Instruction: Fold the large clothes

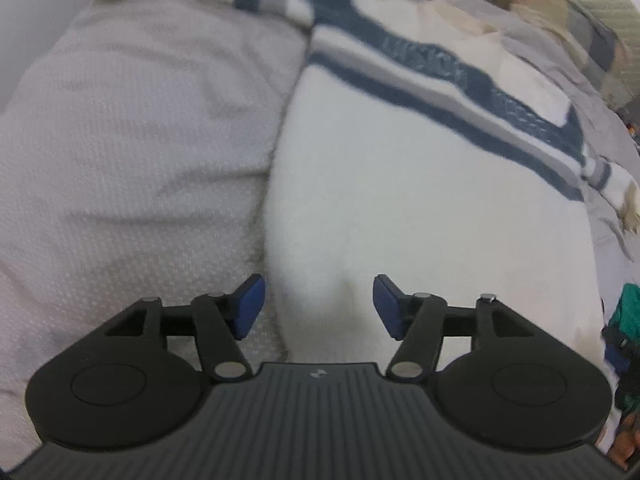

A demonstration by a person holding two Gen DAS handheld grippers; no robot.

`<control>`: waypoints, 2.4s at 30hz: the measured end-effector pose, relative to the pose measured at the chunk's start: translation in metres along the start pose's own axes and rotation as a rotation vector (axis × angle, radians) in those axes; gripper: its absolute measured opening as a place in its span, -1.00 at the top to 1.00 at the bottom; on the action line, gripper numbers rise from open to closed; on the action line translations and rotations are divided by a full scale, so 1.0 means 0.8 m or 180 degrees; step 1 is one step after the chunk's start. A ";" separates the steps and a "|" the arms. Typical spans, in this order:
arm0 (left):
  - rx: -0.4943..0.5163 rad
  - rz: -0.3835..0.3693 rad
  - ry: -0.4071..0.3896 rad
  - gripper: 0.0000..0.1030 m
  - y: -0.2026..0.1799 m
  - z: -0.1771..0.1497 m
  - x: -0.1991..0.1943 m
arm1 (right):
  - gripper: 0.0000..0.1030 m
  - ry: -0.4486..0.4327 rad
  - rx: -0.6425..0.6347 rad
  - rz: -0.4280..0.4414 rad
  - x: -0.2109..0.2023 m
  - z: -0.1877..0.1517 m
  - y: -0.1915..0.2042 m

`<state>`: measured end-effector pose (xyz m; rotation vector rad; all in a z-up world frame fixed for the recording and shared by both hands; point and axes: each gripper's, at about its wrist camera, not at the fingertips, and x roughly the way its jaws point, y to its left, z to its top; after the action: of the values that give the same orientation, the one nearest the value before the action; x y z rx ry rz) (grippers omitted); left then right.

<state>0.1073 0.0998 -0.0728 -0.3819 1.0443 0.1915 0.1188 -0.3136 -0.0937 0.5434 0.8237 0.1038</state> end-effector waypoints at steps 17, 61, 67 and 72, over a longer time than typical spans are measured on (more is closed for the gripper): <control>0.0993 -0.0409 -0.1519 -0.32 -0.130 -0.032 -0.119 | 0.09 -0.1356 -0.1142 0.0149 -0.098 0.003 0.055; 0.0865 -0.0291 -0.1479 -0.80 -0.136 -0.057 0.004 | -0.73 -0.0848 0.0609 0.0245 0.118 0.165 -0.045; 0.0801 -0.0218 -0.1387 -0.80 -0.136 -0.051 0.028 | -0.72 -0.1106 0.0531 0.0083 0.171 0.205 -0.101; 0.0660 -0.0290 -0.1194 -0.80 -0.136 -0.034 0.058 | -0.49 -0.1134 0.0615 0.0089 0.215 0.238 -0.138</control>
<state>0.1447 -0.0121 -0.1015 -0.1944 0.6676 0.0677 0.3608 -0.4375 -0.1585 0.7312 0.4805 -0.0474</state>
